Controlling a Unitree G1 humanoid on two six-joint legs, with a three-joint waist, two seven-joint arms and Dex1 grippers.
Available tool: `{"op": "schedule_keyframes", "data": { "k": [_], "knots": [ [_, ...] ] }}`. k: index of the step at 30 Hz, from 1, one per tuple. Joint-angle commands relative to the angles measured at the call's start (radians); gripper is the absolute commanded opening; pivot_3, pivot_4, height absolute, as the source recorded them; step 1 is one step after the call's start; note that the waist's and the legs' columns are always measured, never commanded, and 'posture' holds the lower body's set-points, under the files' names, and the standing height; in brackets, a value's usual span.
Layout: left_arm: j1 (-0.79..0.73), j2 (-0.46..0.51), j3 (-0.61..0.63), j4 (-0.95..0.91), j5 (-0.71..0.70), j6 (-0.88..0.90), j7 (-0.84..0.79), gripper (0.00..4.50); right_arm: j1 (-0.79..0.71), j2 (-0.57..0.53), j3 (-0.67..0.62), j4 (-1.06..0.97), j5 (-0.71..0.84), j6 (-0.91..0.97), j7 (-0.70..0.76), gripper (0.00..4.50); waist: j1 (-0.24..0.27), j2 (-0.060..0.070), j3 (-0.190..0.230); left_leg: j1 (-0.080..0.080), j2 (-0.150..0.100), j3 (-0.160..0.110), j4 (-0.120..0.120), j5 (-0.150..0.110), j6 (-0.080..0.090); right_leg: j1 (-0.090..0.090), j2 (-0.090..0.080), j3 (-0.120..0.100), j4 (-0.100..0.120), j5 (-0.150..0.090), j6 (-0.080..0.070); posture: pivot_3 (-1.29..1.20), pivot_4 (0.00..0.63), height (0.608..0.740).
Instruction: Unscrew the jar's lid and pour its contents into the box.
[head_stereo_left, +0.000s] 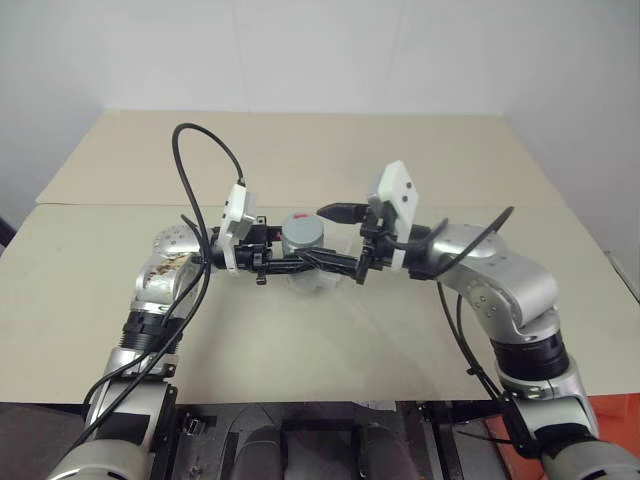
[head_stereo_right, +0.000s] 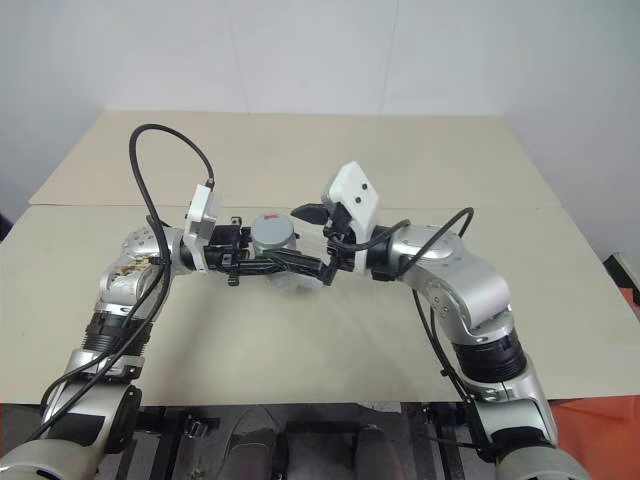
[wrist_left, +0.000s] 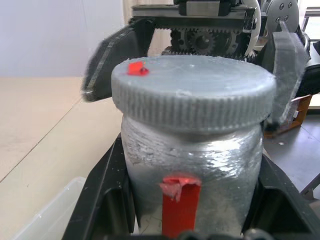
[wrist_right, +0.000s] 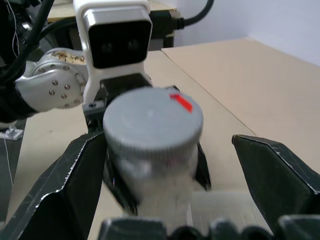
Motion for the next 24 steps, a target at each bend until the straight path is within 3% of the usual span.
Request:
{"op": "schedule_keyframes", "data": {
  "k": [1, 11, 16, 24],
  "knots": [
    [0.001, 0.009, 0.015, -0.045, -0.026, -0.002, -0.018, 2.08, 0.019, -0.036, -0.080, -0.034, 0.009, -0.007, -0.013, 4.48, 0.000, 0.000, 0.000, 0.000, 0.000, 0.000, 0.000, 0.000, 0.000, 0.000, 0.000, 0.000, 0.000, 0.000, 0.000, 0.00, 0.150, 0.740],
    [-0.001, 0.005, 0.013, -0.034, -0.020, -0.007, -0.020, 2.08, 0.102, -0.092, -0.117, -0.140, 0.098, 0.000, 0.038, 4.48, 0.000, 0.000, 0.000, 0.000, 0.000, 0.000, 0.000, 0.000, 0.000, 0.000, 0.000, 0.000, -0.001, 0.000, 0.000, 0.00, 0.150, 0.740],
    [-0.007, -0.011, 0.005, -0.024, -0.015, -0.010, -0.016, 2.08, 0.062, -0.049, -0.102, -0.159, 0.151, 0.005, 0.018, 4.48, -0.001, 0.000, 0.000, 0.000, 0.000, 0.000, 0.000, 0.000, 0.000, 0.000, 0.000, 0.000, -0.001, 0.000, 0.000, 0.00, 0.150, 0.740],
    [-0.024, -0.016, 0.004, -0.010, -0.007, -0.016, -0.025, 2.08, -0.046, 0.057, 0.002, -0.033, 0.055, 0.000, -0.066, 4.48, -0.001, 0.000, 0.000, 0.000, 0.000, 0.000, 0.000, 0.000, 0.000, 0.000, 0.000, 0.000, 0.000, 0.000, 0.000, 0.00, 0.150, 0.740]
  ]
}}
